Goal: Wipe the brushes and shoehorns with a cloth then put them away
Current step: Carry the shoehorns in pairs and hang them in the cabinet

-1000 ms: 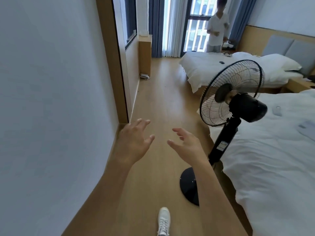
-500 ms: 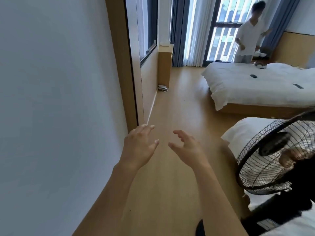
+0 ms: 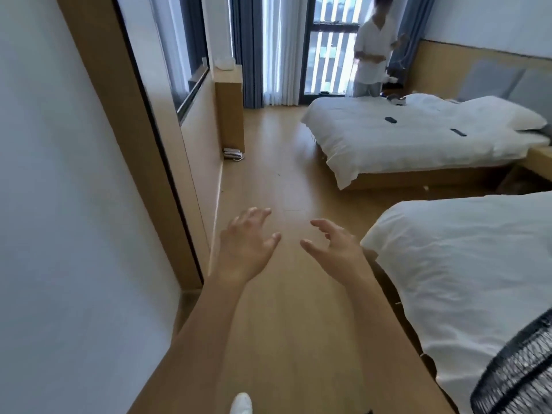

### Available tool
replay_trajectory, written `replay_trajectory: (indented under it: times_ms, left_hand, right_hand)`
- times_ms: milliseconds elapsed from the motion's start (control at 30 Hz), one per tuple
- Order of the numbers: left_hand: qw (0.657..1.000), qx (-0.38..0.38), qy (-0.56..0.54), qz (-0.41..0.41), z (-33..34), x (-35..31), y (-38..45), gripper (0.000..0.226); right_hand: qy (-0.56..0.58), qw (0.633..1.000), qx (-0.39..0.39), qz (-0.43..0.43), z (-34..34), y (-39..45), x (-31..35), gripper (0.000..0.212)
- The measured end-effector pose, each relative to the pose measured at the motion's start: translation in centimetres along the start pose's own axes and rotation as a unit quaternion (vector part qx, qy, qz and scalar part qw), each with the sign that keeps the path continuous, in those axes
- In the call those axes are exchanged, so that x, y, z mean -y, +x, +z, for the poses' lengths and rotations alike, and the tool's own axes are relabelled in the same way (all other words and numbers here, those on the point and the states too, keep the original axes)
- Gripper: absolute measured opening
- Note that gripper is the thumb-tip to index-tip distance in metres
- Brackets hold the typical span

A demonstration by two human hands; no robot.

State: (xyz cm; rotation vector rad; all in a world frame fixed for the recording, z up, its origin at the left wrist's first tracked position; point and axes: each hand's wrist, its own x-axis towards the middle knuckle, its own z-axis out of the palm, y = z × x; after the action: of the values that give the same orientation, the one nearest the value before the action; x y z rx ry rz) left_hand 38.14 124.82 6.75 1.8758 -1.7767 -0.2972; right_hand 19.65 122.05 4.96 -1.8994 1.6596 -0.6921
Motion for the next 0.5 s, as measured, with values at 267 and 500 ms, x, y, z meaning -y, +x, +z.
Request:
replay_trajectory:
  times_ms: [267,500]
  left_hand:
    - [0.997,0.025,-0.026,0.07,0.3,2.7,16.3,0.051]
    - [0.992,0.06,-0.035,0.107,4.3,3.2,25.9,0.052]
  right_hand:
    - [-0.021,0.997,-0.064,0.035,0.5,12.0,3.1,0.057]
    - [-0.002,0.992,-0.089,0.085,0.9,20.1,1.0,0.057]
